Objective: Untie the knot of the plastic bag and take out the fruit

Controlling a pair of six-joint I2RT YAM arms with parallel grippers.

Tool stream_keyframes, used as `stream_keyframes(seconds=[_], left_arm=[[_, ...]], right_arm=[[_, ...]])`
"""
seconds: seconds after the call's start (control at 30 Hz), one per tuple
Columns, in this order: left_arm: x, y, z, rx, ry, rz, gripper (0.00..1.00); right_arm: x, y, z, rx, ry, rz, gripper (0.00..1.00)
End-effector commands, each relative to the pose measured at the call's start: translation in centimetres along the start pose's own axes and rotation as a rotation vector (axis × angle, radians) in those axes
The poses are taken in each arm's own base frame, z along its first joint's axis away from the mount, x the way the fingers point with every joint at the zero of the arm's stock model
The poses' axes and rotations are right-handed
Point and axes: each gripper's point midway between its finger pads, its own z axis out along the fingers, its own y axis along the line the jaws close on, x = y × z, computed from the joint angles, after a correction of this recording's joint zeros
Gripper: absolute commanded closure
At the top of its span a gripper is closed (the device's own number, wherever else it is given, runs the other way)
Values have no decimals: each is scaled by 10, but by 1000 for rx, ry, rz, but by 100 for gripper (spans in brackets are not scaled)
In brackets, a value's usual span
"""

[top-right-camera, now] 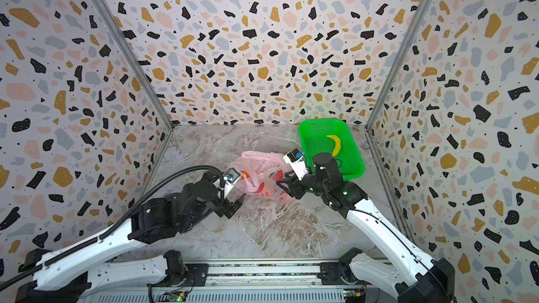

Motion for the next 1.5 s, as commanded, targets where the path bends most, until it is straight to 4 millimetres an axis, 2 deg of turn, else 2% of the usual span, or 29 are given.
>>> stream_keyframes(seconds=[0.0,0.07,0.2,0.33,0.43,0.53,0.8,0.93,1.03,1.1,1.2,1.27,1.4,1.47], left_arm=[[-9,5,-18,3,-22,107,0],[-12,2,-21,13,-49,149,0],[-8,-9,-8,10,-7,290,0],[-30,-13,-13,9,-121,347,0],[-38,-16,-17,15,-193,398,0],[-33,-21,-12,22,-170,477,0],[-22,-56,13,157,-97,584,0],[-22,-56,24,141,-80,610,0],[-21,-46,36,110,-51,609,0],[-19,-35,42,87,-31,598,4],[-25,-25,43,59,-62,574,11],[-26,-23,45,47,-61,570,17],[-32,-23,45,47,-79,560,36],[-31,-25,45,58,-82,563,41]], right_arm=[[-7,-1,-8,31,-20,-41,49],[-6,-3,-10,44,-21,-47,49],[-6,-6,-16,63,-34,-50,49],[-9,-11,-25,83,-53,-49,49],[-12,-13,-31,91,-69,-45,49],[-15,-13,-36,92,-82,-48,48],[-20,-17,-41,92,-110,-52,48],[-22,-21,-45,94,-125,-51,48],[-23,-22,-47,96,-134,-52,48],[-23,-24,-49,101,-138,-51,48],[-23,-25,-51,107,-145,-47,48],[-22,-26,-52,108,-149,-45,48],[-22,-30,-52,112,-157,-37,49],[-21,-31,-53,112,-160,-34,49]])
